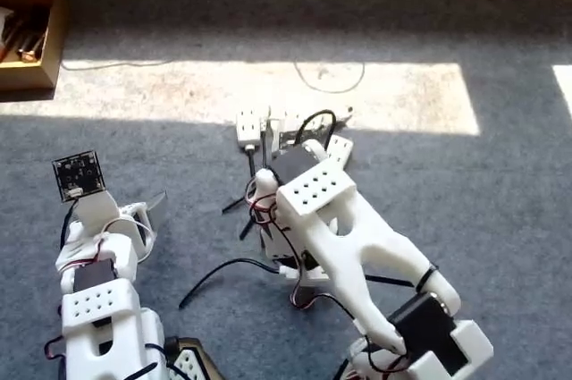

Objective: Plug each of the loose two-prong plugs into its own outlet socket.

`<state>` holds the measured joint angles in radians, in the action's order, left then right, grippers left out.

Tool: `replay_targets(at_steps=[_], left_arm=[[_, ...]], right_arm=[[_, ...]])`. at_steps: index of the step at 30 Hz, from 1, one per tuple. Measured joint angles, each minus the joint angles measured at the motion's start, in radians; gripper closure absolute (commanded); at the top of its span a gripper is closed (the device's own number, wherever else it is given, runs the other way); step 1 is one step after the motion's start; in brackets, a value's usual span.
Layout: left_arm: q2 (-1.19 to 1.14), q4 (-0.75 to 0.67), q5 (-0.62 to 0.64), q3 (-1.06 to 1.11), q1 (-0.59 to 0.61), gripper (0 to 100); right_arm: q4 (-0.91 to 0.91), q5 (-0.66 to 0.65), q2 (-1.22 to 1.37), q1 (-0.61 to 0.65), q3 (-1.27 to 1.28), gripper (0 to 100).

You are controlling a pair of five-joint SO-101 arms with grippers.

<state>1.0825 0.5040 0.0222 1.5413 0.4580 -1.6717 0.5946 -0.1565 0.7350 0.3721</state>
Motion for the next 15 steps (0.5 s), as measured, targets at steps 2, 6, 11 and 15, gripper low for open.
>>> replay_targets(at_steps=[2,6,11,15], left_arm=[[0.0,0.0,0.0,0.0,0.0,65],[0.0,0.0,0.0,0.0,0.0,65],[0.0,0.0,0.0,0.0,0.0,65],[0.0,0.0,0.0,0.0,0.0,65]], right_arm=[[0.011,-0.008,-0.043,0.0,0.0,98.8],[0.012,-0.041,-0.089,0.0,0.0,89.2],[0.015,-0.054,-0.091,0.0,0.023,56.6],[0.018,-0.054,-0.094,0.0,0.08,36.0]])
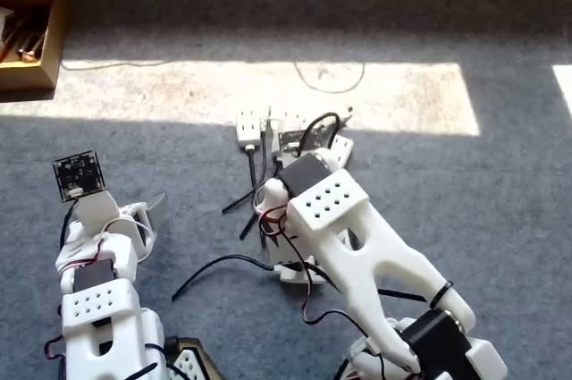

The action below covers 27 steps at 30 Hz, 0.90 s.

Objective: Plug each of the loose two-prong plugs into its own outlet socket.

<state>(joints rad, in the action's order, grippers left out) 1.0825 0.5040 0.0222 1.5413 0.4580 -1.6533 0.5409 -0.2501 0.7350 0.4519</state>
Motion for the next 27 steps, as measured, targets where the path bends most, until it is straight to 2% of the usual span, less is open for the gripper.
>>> replay_targets(at_steps=[3,7,10,12,16,18,21,24,27], left_arm=[[0.0,0.0,0.0,0.0,0.0,65],[0.0,0.0,0.0,0.0,0.0,65],[0.0,0.0,-0.002,0.0,0.0,65],[0.0,0.0,-0.034,0.0,0.0,65],[0.0,0.028,-0.097,-0.034,-0.051,65],[0.0,0.103,-0.114,-0.092,-0.095,65],[0.0,0.269,-0.169,-0.241,-0.186,65],[-0.002,0.483,-0.261,-0.437,-0.328,65],[-0.002,0.704,-0.327,-0.623,-0.494,65]], right_arm=[[-0.005,-0.002,-0.003,0.0,0.003,31.0],[-0.049,-0.002,-0.003,-0.003,-0.08,31.0],[-0.057,-0.014,-0.023,-0.061,-0.212,31.0],[-0.057,-0.078,-0.052,-0.137,-0.301,31.0],[-0.057,-0.315,-0.129,-0.338,-0.503,31.0],[-0.068,-0.422,-0.164,-0.462,-0.572,31.0],[-0.068,-0.519,-0.195,-0.655,-0.525,31.0],[-0.049,-0.628,-0.207,-0.767,-0.325,31.0],[0.137,-0.697,-0.282,-0.827,-0.021,31.0]])
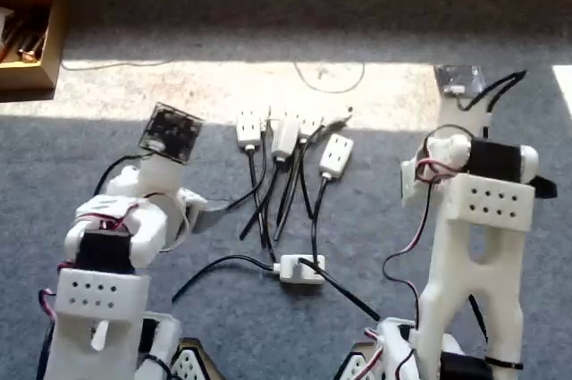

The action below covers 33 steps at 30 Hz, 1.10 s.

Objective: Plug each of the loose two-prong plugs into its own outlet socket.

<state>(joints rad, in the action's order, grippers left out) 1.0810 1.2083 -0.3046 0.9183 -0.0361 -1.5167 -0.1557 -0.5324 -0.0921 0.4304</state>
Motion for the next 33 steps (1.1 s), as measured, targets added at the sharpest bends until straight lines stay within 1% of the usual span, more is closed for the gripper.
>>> replay_targets(at_steps=[1,3,5,8,11,16,20,24,28,33], left_arm=[[0.002,0.066,-0.021,-0.04,-0.057,65],[0.002,0.163,-0.066,-0.074,-0.158,65],[0.002,0.209,-0.092,-0.077,-0.242,65],[0.002,0.224,-0.106,-0.069,-0.327,65],[-0.06,0.209,-0.123,-0.063,-0.388,65],[-0.304,0.095,-0.219,-0.06,-0.428,65],[-0.542,0.008,-0.296,-0.063,-0.499,65],[-0.723,-0.055,-0.31,-0.106,-0.58,65],[-0.838,-0.1,-0.313,-0.163,-0.652,65],[-0.924,-0.107,-0.313,-0.242,-0.678,65]], right_arm=[[0.094,-0.009,-0.046,-0.026,0.11,31.0],[0.265,-0.02,-0.152,-0.04,0.348,31.0],[0.394,-0.025,-0.284,-0.035,0.575,31.0],[0.477,-0.026,-0.506,-0.037,0.879,31.0],[0.482,-0.026,-0.744,-0.035,1.074,31.0],[0.411,-0.061,-1.085,-0.044,1.194,31.0],[0.384,-0.071,-1.246,-0.044,1.229,31.0],[0.373,-0.071,-1.275,-0.043,1.229,31.0],[0.373,-0.074,-1.278,-0.043,1.229,31.0],[0.373,-0.074,-1.278,-0.043,1.229,31.0]])
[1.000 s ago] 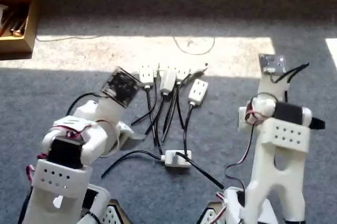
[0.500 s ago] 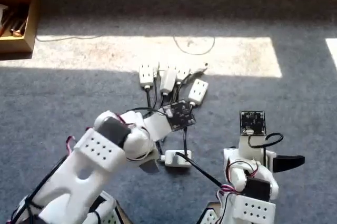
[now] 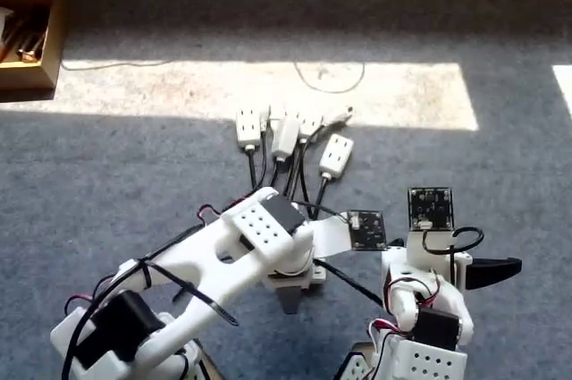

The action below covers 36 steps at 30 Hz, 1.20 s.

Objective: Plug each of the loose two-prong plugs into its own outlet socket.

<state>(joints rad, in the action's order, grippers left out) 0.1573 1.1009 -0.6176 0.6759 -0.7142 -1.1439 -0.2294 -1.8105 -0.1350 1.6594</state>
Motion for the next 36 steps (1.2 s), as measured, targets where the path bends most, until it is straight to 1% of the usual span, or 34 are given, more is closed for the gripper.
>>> replay_targets(at_steps=[4,6,9,12,15,17,21,23,26,29,31,34,36], left_arm=[[-0.072,-0.008,-0.003,-0.052,0.002,65],[-0.12,-0.032,-0.003,-0.071,0.011,69],[-0.19,-0.051,-0.006,-0.094,0.038,83],[-0.235,-0.054,-0.069,-0.112,0.043,99],[-0.245,-0.034,-0.086,-0.124,0.041,99],[-0.249,0.018,-0.094,-0.153,0.061,100],[-0.19,0.141,-0.107,-0.224,0.153,100],[-0.133,0.209,-0.104,-0.269,0.215,100],[-0.04,0.328,-0.107,-0.359,0.338,100],[0.04,0.434,-0.114,-0.45,0.519,100],[0.071,0.46,-0.147,-0.499,0.669,100],[0.078,0.465,-0.193,-0.569,0.931,100],[0.058,0.433,-0.221,-0.62,1.12,100]], right_arm=[[-0.002,0.0,0.0,0.0,0.0,31.0],[-0.002,0.0,0.0,0.0,0.0,31.0],[0.003,-0.008,0.0,0.0,0.0,31.0],[0.009,-0.023,0.0,0.0,0.0,31.0],[0.009,-0.025,0.0,-0.006,0.0,31.0],[0.009,-0.025,0.0,0.002,0.0,31.0],[0.009,-0.028,0.0,0.049,0.0,31.0],[0.009,-0.028,0.0,0.051,0.0,31.0],[0.009,-0.028,0.0,0.051,0.0,31.0],[0.009,-0.028,0.0,0.055,0.0,31.0],[0.009,-0.028,0.0,0.055,0.0,31.0],[0.009,-0.028,0.0,0.055,0.0,31.0],[0.009,-0.028,0.0,0.055,0.0,31.0]])
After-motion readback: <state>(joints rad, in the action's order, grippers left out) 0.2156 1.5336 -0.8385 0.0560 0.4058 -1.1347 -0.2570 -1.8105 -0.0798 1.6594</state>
